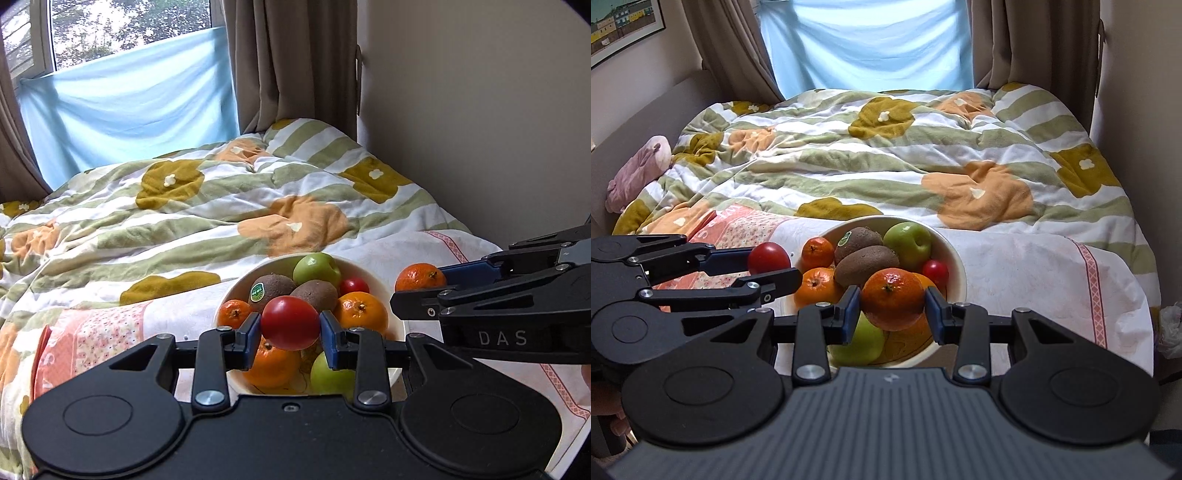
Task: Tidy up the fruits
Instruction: 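Carry the tomato and tangerine over the duck bowl and lower them in, then open the left tool on the tomato while the right tool releases the tangerine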
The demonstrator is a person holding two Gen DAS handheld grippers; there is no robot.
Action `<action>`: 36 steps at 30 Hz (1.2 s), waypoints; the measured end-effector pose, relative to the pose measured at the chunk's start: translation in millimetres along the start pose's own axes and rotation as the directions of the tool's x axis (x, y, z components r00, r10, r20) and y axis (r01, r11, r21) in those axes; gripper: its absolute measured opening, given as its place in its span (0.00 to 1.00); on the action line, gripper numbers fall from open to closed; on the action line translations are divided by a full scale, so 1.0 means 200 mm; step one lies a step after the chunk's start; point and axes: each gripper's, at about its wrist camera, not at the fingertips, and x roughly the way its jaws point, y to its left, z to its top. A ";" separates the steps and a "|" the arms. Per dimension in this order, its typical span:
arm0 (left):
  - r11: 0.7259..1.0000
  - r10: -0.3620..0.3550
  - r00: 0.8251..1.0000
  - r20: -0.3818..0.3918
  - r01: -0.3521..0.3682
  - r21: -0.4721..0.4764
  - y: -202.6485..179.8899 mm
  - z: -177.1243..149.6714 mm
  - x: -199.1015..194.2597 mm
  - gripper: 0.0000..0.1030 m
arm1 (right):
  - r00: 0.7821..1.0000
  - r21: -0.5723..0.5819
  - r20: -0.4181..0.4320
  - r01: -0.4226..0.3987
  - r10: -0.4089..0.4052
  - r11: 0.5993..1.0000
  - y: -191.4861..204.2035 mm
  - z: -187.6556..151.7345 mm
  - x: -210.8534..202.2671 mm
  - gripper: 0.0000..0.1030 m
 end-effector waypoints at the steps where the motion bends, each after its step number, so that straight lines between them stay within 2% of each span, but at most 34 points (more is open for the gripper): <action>1: 1.000 -0.010 1.000 -0.009 0.010 0.010 0.01 0.00 0.03 0.37 | 1.000 0.009 -0.004 0.009 -0.009 1.000 0.00 0.00 0.02 0.51; 12: 0.992 -0.086 0.993 -0.078 0.092 0.082 0.00 -0.05 0.24 0.38 | 0.996 0.081 -0.034 0.082 -0.080 0.993 -0.04 -0.02 0.11 0.51; 14: 0.992 -0.096 0.993 -0.070 0.101 0.079 0.01 -0.05 0.23 0.57 | 0.995 0.086 -0.036 0.091 -0.088 0.992 -0.04 -0.02 0.11 0.51; 15: 0.991 -0.108 0.992 -0.059 0.112 0.074 0.02 -0.05 0.22 0.75 | 0.995 0.089 -0.037 0.093 -0.090 0.992 -0.04 -0.03 0.11 0.51; 16: 0.990 -0.115 0.992 -0.043 0.118 0.073 0.02 -0.05 0.20 0.86 | 0.995 0.089 -0.037 0.095 -0.092 0.992 -0.04 -0.03 0.11 0.51; 17: 0.990 -0.115 0.993 -0.029 0.117 0.077 0.02 -0.05 0.18 0.88 | 0.995 0.087 -0.037 0.098 -0.095 0.991 -0.04 -0.03 0.10 0.51; 25: 0.994 -0.075 0.997 -0.032 0.077 0.076 0.08 -0.08 0.06 0.88 | 0.996 0.049 -0.036 0.078 -0.076 0.996 0.01 -0.01 0.10 0.51; 36: 1.000 -0.015 0.999 -0.036 0.015 0.009 0.19 -0.14 -0.05 0.88 | 0.998 0.051 -0.060 0.001 0.002 0.999 0.09 0.02 0.27 0.51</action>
